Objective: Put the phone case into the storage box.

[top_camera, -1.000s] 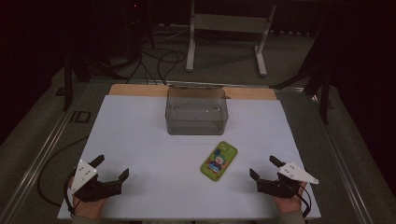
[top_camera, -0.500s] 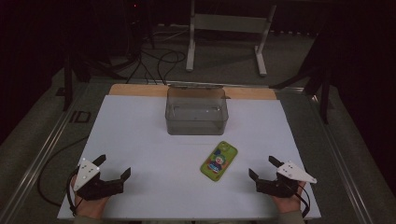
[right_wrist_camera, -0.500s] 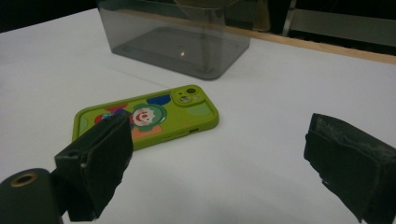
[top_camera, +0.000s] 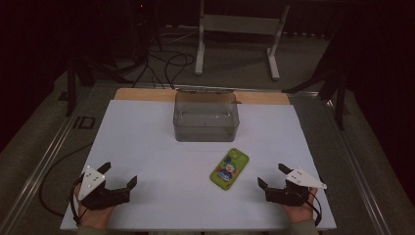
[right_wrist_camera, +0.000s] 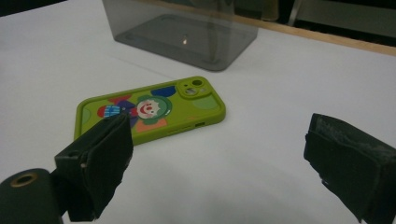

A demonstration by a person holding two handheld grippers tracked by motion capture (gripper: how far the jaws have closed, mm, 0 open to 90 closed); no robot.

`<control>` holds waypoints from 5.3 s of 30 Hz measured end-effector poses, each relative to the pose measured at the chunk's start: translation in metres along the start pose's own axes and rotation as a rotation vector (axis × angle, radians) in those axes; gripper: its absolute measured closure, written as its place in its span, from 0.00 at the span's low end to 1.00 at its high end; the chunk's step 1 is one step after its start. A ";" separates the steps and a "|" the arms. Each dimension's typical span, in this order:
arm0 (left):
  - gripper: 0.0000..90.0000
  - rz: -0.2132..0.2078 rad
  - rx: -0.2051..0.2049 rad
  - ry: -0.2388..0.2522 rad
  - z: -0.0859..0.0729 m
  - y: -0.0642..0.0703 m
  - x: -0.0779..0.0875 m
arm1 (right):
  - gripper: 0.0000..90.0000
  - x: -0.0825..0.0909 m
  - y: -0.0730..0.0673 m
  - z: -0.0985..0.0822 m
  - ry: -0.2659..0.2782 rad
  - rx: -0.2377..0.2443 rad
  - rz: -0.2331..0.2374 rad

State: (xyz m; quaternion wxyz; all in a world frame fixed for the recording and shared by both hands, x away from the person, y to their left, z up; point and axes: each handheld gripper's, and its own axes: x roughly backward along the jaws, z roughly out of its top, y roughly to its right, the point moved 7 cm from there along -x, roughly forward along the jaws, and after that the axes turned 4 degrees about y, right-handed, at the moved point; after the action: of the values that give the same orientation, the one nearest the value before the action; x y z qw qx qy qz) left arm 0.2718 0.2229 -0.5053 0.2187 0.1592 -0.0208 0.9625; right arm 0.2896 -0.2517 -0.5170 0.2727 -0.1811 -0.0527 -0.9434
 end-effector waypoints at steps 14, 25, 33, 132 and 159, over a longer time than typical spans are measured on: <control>0.01 -0.004 -0.001 0.002 -0.001 0.000 0.000 | 0.54 -0.024 0.000 0.022 -0.165 0.076 -0.025; 0.01 -0.002 -0.001 0.008 0.000 0.000 0.000 | 0.95 -0.063 0.005 0.021 -0.303 0.088 -0.096; 0.01 -0.003 -0.002 0.010 -0.001 0.001 0.000 | 1.00 -0.081 0.007 0.029 -0.302 0.113 -0.117; 0.01 0.003 0.001 0.013 0.000 -0.002 0.001 | 0.21 -0.070 -0.052 0.039 -0.170 0.100 0.081; 0.01 0.003 0.006 0.030 0.000 -0.003 0.002 | 0.12 0.012 0.002 0.020 0.189 0.005 -0.065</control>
State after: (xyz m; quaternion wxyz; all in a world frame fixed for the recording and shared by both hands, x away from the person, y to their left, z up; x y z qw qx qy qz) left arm 0.2712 0.2270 -0.5047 0.2172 0.1453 -0.0150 0.9651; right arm 0.2877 -0.2559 -0.4936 0.2460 -0.0891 -0.0349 -0.9645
